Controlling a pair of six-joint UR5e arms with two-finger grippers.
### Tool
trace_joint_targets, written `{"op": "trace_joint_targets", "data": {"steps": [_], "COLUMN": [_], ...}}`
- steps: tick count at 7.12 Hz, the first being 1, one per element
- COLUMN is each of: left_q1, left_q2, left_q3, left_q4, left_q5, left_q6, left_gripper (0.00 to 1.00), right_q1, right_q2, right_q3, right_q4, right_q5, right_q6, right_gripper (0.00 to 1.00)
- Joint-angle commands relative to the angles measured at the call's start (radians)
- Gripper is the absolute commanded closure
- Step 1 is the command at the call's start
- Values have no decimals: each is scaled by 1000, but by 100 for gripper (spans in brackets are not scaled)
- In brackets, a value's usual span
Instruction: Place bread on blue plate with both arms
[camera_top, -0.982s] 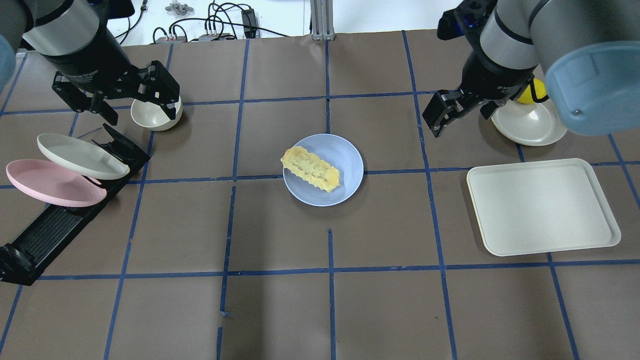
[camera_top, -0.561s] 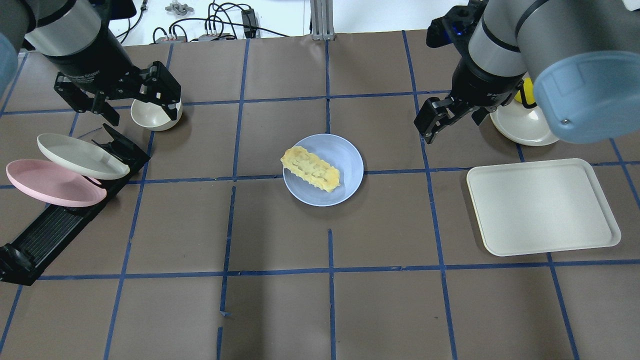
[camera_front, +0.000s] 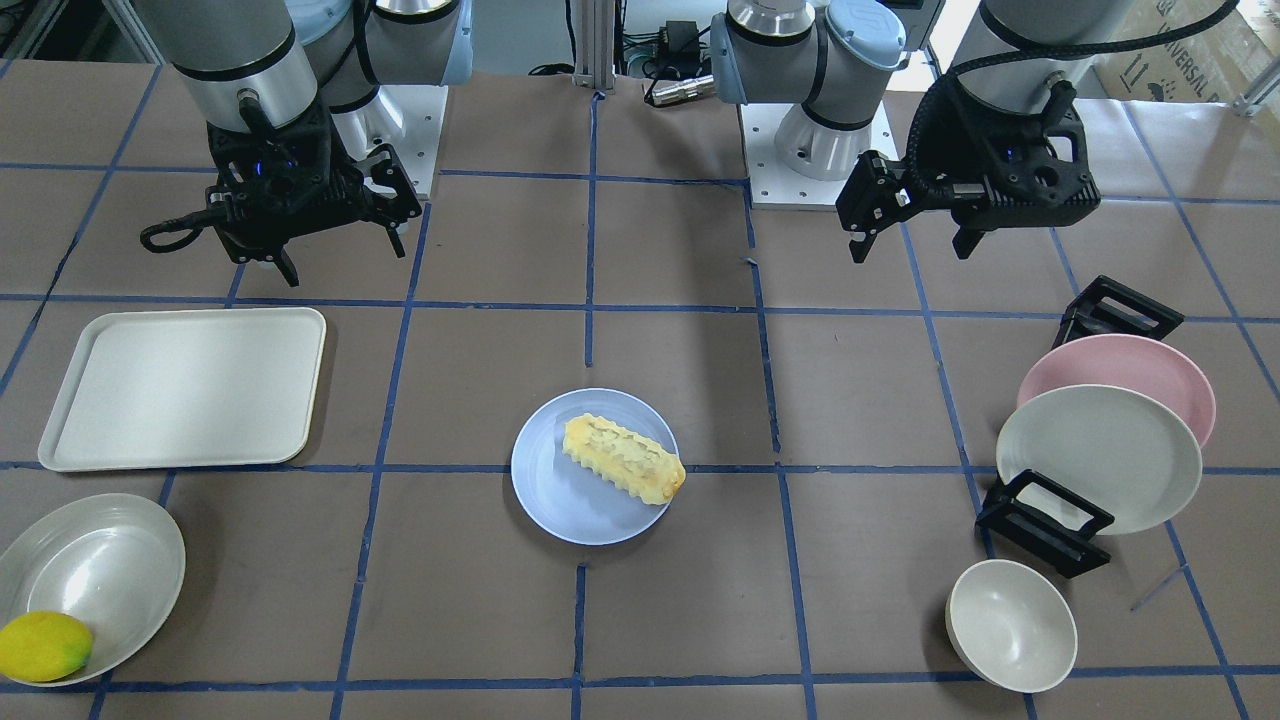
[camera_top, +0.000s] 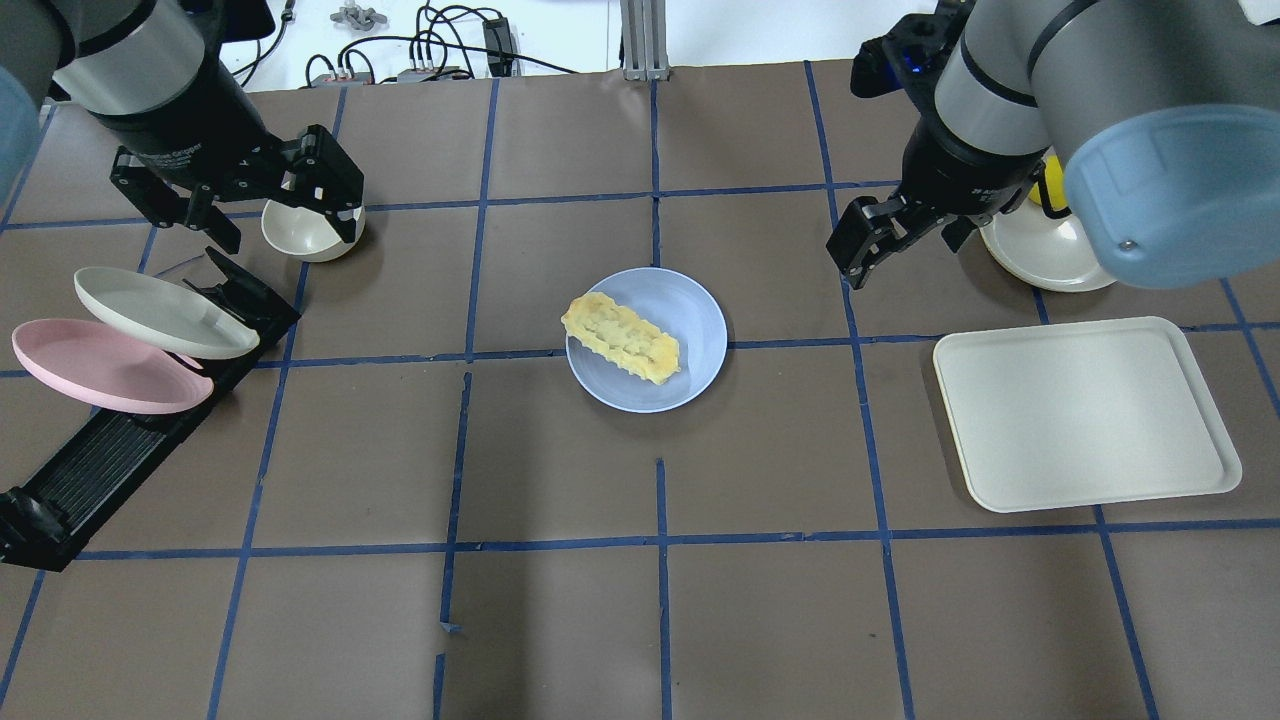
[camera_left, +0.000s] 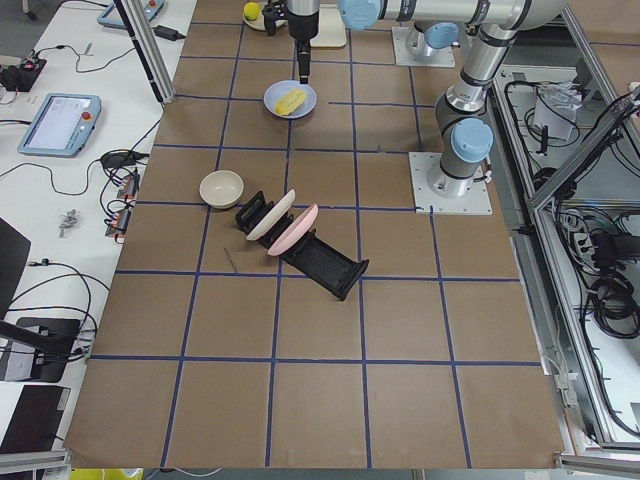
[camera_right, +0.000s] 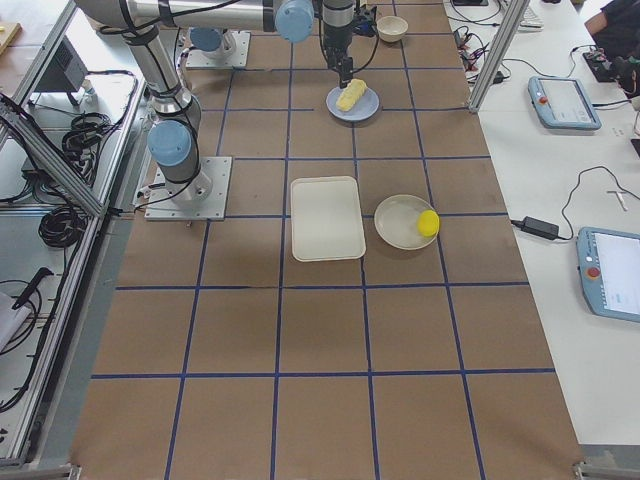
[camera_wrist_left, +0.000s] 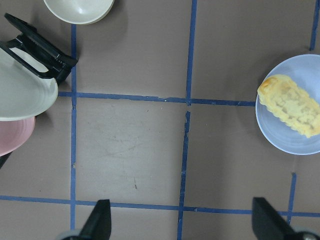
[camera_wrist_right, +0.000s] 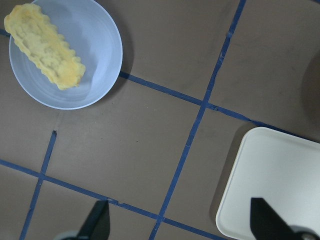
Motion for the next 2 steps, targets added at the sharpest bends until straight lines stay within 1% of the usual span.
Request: {"op": "trace_joint_targets", "data": {"steps": [1, 2], "left_q1": [0, 0], "left_q2": [0, 0], "left_q3": [-2, -2], "left_q4": [2, 4], "left_q5": [0, 0], "left_q6": [2, 2], "left_gripper": [0, 0], "right_q1": [0, 0], "right_q2": [3, 3], "right_q3": [7, 30], "right_q4": [-2, -5], "right_q5": [1, 3], "right_q6": [-1, -1], "right_gripper": [0, 0]}}
